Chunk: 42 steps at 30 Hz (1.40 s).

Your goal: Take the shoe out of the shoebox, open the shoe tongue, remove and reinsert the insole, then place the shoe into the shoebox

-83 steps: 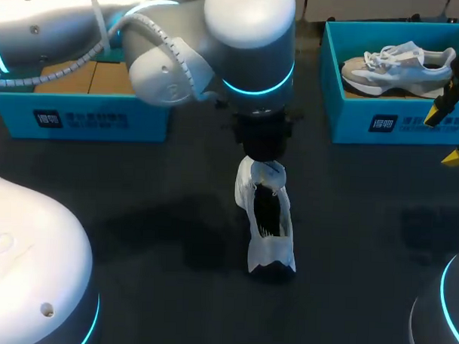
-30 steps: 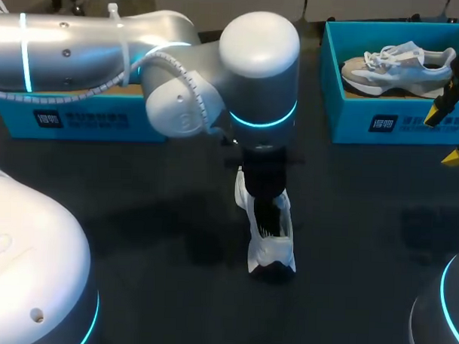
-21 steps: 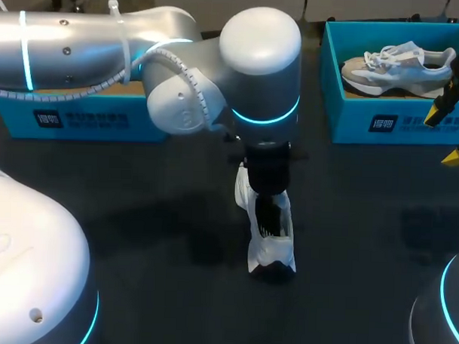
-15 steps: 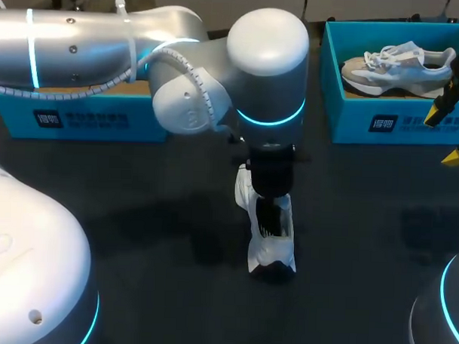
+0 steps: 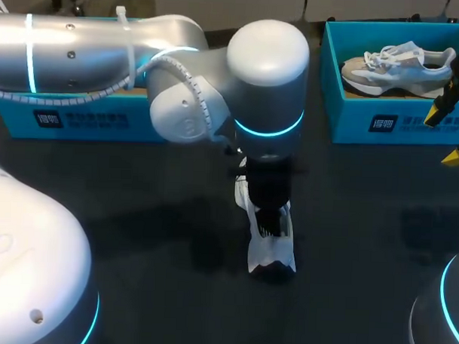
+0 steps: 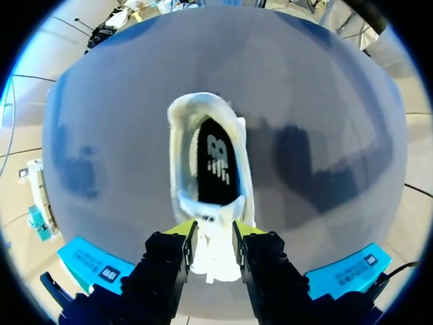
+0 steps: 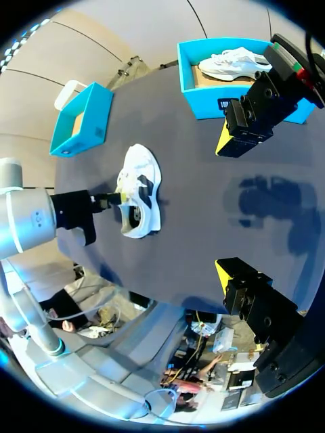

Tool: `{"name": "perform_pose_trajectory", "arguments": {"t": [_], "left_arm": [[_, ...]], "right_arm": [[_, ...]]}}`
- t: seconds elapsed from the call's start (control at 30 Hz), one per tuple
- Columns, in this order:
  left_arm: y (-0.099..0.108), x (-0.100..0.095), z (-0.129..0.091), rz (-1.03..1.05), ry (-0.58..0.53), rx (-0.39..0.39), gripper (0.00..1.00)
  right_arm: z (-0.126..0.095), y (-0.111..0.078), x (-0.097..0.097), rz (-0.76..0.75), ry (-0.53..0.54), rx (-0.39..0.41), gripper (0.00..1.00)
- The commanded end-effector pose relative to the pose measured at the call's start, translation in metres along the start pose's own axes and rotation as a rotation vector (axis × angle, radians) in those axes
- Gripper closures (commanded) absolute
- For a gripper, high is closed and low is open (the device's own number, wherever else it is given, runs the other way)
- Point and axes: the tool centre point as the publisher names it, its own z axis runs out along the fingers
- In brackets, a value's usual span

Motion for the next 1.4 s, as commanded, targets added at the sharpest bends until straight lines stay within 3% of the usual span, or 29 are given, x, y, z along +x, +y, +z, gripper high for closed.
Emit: {"name": "perform_pose_trajectory", "arguments": {"t": [0.03, 0.2, 0.23, 0.27, 0.3, 0.93, 1.1, 1.4], "left_arm": [[0.004, 0.001, -0.016, -0.008, -0.018, -0.013, 0.66], [0.004, -0.006, -0.013, -0.003, -0.013, -0.016, 0.78], [0.004, -0.006, -0.011, -0.002, -0.010, -0.014, 0.83], [0.003, -0.007, -0.009, -0.002, -0.007, -0.012, 0.97], [0.002, -0.007, -0.007, -0.003, -0.003, -0.008, 1.00], [-0.021, 0.008, 0.022, -0.071, 0.041, 0.071, 1.00], [-0.020, 0.011, 0.019, -0.087, 0.051, 0.072, 1.00], [-0.013, 0.014, -0.008, -0.173, 0.015, 0.068, 1.00]], "right_arm": [[0.001, 0.000, -0.001, 0.001, 0.003, 0.003, 0.00], [0.001, 0.000, -0.001, 0.001, 0.003, 0.003, 0.00], [0.001, 0.000, -0.001, 0.001, 0.003, 0.003, 0.00], [0.001, 0.000, -0.001, 0.001, 0.003, 0.003, 0.00], [0.001, 0.000, -0.001, 0.001, 0.003, 0.003, 0.00], [0.001, 0.000, -0.001, 0.001, 0.003, 0.003, 0.00], [0.001, 0.000, -0.001, 0.001, 0.003, 0.003, 0.00], [0.001, 0.000, -0.001, 0.001, 0.003, 0.003, 0.00]]}}
